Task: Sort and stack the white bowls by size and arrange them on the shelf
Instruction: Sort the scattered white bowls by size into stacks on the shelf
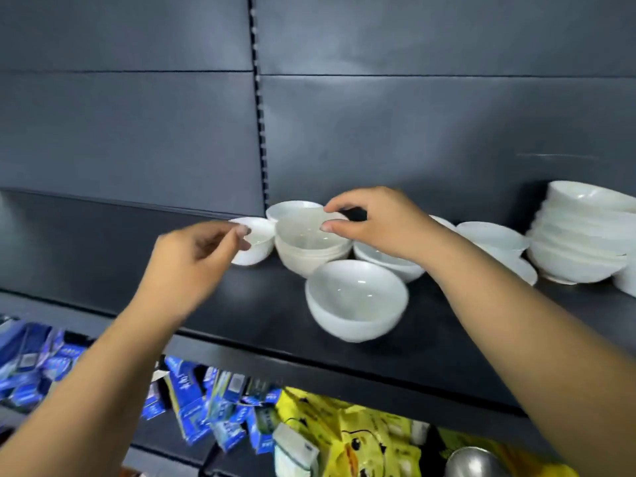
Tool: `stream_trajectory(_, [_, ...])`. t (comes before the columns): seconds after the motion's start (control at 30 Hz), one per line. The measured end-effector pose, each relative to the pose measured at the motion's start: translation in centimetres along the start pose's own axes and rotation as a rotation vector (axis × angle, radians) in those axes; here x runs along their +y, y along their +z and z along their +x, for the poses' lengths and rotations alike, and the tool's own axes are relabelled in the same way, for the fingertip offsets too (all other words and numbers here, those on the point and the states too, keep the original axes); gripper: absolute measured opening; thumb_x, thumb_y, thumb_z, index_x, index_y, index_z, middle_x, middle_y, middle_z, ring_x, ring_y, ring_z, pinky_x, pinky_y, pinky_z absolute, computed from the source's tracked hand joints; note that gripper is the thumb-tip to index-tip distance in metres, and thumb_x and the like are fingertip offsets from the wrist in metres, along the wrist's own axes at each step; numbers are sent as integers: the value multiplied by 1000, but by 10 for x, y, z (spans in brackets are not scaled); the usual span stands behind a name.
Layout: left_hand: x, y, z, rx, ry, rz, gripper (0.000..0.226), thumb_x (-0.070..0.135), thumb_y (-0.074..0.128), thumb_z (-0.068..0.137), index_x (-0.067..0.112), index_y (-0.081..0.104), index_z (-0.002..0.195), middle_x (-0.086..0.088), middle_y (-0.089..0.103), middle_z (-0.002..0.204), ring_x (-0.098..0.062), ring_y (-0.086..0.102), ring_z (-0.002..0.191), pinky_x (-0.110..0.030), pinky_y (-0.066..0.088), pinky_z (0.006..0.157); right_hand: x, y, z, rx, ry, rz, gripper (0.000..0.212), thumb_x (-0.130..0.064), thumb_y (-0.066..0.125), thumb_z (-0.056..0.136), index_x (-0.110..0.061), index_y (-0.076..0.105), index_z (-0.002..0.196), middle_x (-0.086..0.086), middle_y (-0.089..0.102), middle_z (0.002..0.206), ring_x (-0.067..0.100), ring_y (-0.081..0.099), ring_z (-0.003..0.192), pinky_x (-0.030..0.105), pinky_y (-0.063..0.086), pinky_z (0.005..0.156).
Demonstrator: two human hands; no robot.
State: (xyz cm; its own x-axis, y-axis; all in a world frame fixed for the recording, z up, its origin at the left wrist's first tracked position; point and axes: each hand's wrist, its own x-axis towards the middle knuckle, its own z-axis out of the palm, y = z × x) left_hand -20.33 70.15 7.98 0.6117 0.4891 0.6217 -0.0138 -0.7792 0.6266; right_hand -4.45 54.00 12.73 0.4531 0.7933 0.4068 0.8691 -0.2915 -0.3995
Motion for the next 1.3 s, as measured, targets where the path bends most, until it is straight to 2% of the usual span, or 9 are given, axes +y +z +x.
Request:
stream_trajectory(0.17, [-67, 13, -26, -63, -65, 112, 61, 62, 37, 73, 13, 72, 84, -9, 68, 68, -19, 62, 69, -23, 37, 63, -9, 43, 26, -147, 113, -60, 36, -35, 63, 85, -8, 64, 109, 0, 62, 119, 19, 53, 111, 28, 40, 93])
stream_trajectory(0.3, [-95, 30, -34, -125, -105, 204, 50, 51, 37, 80, 15, 70, 85, -5, 63, 67, -27, 60, 74, -28, 36, 62, 1, 65, 44, -279, 220, -116, 38, -38, 62, 84, 0, 59, 80, 12, 60, 84, 28, 54, 82, 32, 44, 74])
stream_trajectory(0.37, [-99, 34, -33, -104, -150, 182, 52, 53, 34, 79, 16, 70, 86, -10, 68, 77, -29, 61, 80, -31, 44, 65, 1, 75, 47, -317, 238, -146, 45, -35, 60, 85, -11, 34, 58, 6, 32, 60, 21, 30, 58, 30, 24, 55])
stream_trajectory(0.47, [-99, 36, -33, -82, -189, 167, 55, 56, 30, 78, 19, 69, 86, -10, 70, 83, -28, 62, 84, -33, 47, 71, 1, 81, 50, -339, 237, -218, 51, -30, 59, 87, -18, 20, 57, -1, 19, 58, 15, 18, 55, 29, 13, 52])
stream_trajectory(0.7, [-100, 35, -34, -103, -173, 211, 76, 72, 16, 69, 20, 69, 86, -6, 69, 81, -25, 60, 81, -31, 44, 68, 3, 74, 54, -343, 309, -70, 54, -26, 64, 85, -19, 20, 54, -1, 16, 57, 16, 16, 52, 27, 11, 49])
stream_trajectory(0.97, [-95, 31, -31, -189, -233, 176, 51, 62, 34, 87, 27, 70, 90, -1, 69, 83, -23, 60, 86, -28, 42, 69, 7, 65, 53, -390, 363, 35, 31, -29, 64, 85, -5, 56, 67, -1, 29, 62, 14, 27, 59, 24, 19, 52])
stream_trajectory(1.07, [-93, 30, -30, -199, -285, 112, 38, 56, 44, 89, 29, 70, 87, -2, 70, 84, -21, 61, 87, -28, 43, 72, 8, 65, 56, -270, 330, 118, 38, -24, 63, 86, -11, 48, 54, -12, 27, 47, 5, 24, 47, 24, 18, 51])
stream_trajectory(1.23, [-88, 33, -18, -159, -328, -222, 48, 60, 51, 78, 15, 68, 78, 1, 56, 72, -13, 48, 71, -19, 38, 64, 11, 63, 57, -92, 257, 176, 38, -19, 61, 86, 16, 54, 99, 18, 57, 79, 29, 43, 69, 26, 31, 68])
stream_trajectory(1.3, [-76, 31, -9, -170, -283, -240, 34, 49, 56, 86, 17, 67, 78, 1, 53, 69, -6, 43, 65, -19, 35, 60, 14, 57, 55, -48, 250, 210, 40, -19, 62, 86, 16, 53, 104, 30, 60, 110, 41, 57, 101, 34, 45, 80])
